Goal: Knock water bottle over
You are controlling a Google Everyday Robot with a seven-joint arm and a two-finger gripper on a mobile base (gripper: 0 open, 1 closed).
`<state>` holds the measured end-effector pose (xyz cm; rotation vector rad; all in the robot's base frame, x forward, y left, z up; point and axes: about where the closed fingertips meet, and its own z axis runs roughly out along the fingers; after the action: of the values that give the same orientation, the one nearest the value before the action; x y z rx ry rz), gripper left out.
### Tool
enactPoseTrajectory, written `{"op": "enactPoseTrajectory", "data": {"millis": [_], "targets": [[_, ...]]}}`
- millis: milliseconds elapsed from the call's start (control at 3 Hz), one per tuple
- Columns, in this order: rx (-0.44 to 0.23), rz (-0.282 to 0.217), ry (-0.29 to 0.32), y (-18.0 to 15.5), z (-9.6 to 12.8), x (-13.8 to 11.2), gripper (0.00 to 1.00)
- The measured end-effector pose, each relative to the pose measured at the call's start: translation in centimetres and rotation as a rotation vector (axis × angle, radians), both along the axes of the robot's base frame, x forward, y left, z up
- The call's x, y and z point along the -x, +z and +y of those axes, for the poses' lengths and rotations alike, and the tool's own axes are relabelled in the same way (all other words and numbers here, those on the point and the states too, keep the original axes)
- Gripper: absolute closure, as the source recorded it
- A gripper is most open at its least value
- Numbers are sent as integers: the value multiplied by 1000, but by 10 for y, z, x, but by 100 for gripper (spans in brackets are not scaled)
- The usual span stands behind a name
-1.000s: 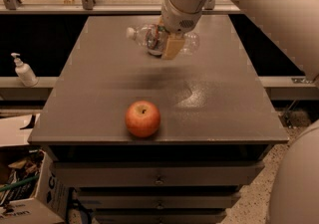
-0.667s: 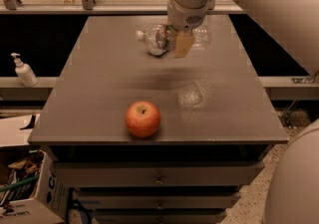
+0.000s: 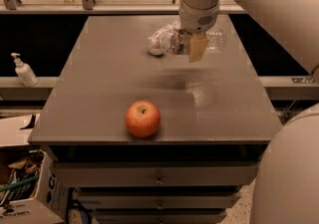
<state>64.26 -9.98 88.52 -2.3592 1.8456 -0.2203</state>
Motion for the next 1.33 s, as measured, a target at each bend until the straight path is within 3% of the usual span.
{"op": "enactPoseTrajectory", "data": {"millis": [667,1333], "targets": [[-76,53,-60,-20,-14,2,100],[-74,133,-69,-43,-18,3,100]]}}
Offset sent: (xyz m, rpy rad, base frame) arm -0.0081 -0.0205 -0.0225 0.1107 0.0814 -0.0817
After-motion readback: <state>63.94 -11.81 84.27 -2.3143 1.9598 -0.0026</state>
